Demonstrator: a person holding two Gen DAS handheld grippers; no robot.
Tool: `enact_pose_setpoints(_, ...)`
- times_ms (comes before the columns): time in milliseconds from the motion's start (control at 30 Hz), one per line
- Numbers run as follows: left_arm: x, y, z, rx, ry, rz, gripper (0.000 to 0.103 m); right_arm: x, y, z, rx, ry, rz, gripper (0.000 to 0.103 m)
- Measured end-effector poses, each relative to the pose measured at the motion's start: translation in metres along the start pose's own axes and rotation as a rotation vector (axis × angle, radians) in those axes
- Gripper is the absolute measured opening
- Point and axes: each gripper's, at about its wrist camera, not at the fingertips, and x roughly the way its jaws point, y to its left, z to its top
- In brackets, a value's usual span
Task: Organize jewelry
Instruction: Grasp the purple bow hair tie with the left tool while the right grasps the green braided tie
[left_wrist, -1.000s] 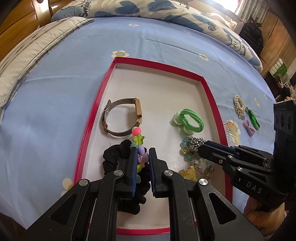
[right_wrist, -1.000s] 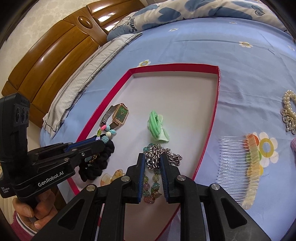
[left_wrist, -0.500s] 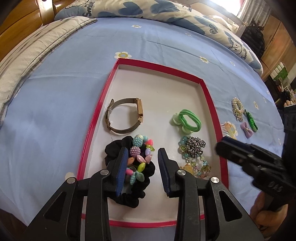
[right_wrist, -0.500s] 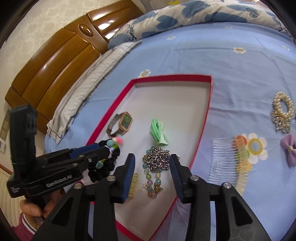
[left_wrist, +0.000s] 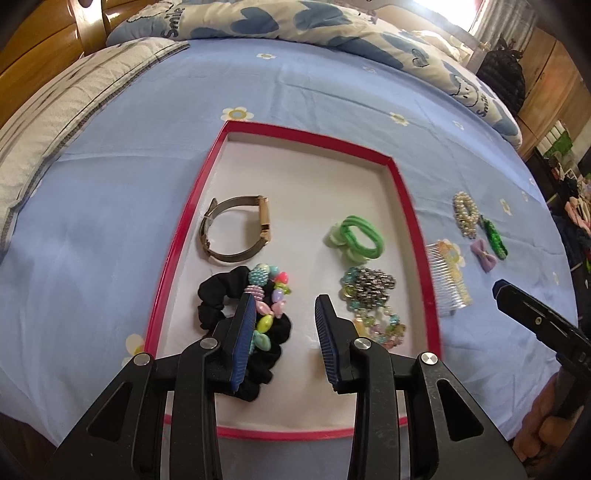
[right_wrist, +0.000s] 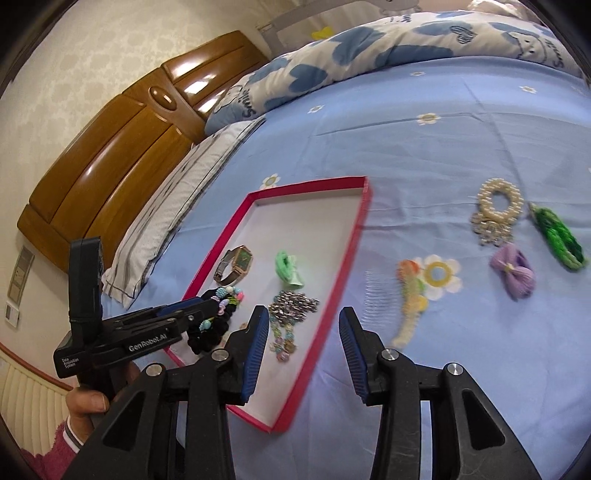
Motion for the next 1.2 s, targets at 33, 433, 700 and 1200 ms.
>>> enact_pose_setpoints(33, -0.003, -0.003, 0.000, 0.003, -0.005, -0.004, 0.035, -0.005, -0.004, -0.002, 0.008, -0.006, -0.005, 0.044)
enact_pose_setpoints(433, -0.028, -0.054, 0.005, 0.065, -0.031, -0.074, 0.045, -0.055, -0.063, -0.019, 0.119, -0.073, -0.103, 0.050)
enact_pose_setpoints(700, -0.021, -0.095, 0.010, 0.126, -0.008, -0.107, 0.046, -0.078, -0.098, -0.023, 0.162, -0.103, -0.164, 0.051)
enact_pose_setpoints(1200, 0.018, -0.179, 0.030, 0.199, 0.068, -0.189, 0.048, -0.077, -0.160, 0.012, 0.141, -0.104, -0.263, 0.051)
